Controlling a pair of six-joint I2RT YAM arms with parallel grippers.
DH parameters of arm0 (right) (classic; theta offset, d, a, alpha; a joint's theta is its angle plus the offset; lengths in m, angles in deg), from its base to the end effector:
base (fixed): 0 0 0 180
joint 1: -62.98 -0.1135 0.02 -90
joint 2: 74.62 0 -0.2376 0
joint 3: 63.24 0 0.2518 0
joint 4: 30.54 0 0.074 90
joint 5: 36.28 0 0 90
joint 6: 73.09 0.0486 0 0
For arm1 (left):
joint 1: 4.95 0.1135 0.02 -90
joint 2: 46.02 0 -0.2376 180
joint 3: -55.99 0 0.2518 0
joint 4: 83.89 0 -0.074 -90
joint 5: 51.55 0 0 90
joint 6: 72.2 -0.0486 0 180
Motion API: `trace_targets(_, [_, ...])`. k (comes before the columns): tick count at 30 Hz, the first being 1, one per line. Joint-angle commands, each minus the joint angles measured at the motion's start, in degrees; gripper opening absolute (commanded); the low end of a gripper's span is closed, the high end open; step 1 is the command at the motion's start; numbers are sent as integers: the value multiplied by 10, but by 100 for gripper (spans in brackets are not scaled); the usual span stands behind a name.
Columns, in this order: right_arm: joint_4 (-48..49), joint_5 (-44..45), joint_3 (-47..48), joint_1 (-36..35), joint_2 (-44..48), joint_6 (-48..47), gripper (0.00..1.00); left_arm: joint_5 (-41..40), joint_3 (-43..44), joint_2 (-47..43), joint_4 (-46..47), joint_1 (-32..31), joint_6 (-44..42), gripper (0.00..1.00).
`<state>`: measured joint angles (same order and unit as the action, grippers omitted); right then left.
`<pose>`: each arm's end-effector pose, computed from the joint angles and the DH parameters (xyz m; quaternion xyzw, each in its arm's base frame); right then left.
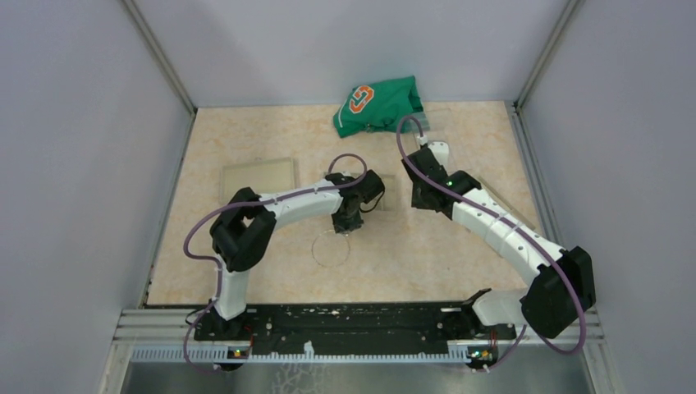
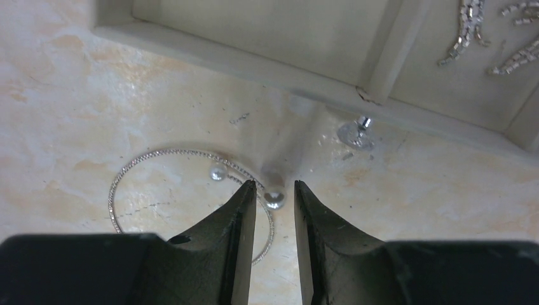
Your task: Organize the mixed jewelry
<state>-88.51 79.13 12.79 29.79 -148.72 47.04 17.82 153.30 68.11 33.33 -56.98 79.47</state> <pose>0.2394 0.1317 0.2527 0.0393 0.9344 -0.0295 0.3529 0.2471 -0.2888 0.1400 -0.0985 0.9750 0.0229 0.1981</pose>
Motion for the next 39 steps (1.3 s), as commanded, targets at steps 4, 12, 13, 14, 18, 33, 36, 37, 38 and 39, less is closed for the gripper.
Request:
trace_targets(4, [19,-3,10,4,-2,-5,28,15,11,14,10,13,-19,35])
trace_targets(12, [24,-8,12,3,-7,-4,28,40,-7,9,17,12,-20,36])
trace_targets(13, [24,-8,11,4,-8,-3,28,39,-7,7,17,12,-22,38])
trace_targets(14, [25,-9,12,4,-8,-3,28,37,-5,5,15,11,-23,39])
trace_targets(18, [27,-14,10,4,-9,-2,28,26,-6,-7,13,5,-29,42])
trace_targets(33, [29,-19,10,3,-10,0,28,8,-8,-8,11,-13,-30,40])
trace_targets(36, [30,-20,9,4,-11,2,28,-10,-1,-16,1,-25,-30,40])
trace_targets(37, [30,-20,9,3,-10,2,27,-15,0,-19,1,-29,-30,40])
trace_targets(38, [31,-20,9,4,-11,3,27,-20,-1,-22,3,-32,-30,40])
trace_targets(39, [31,-20,9,3,-10,3,28,-23,-4,-24,6,-35,-29,40])
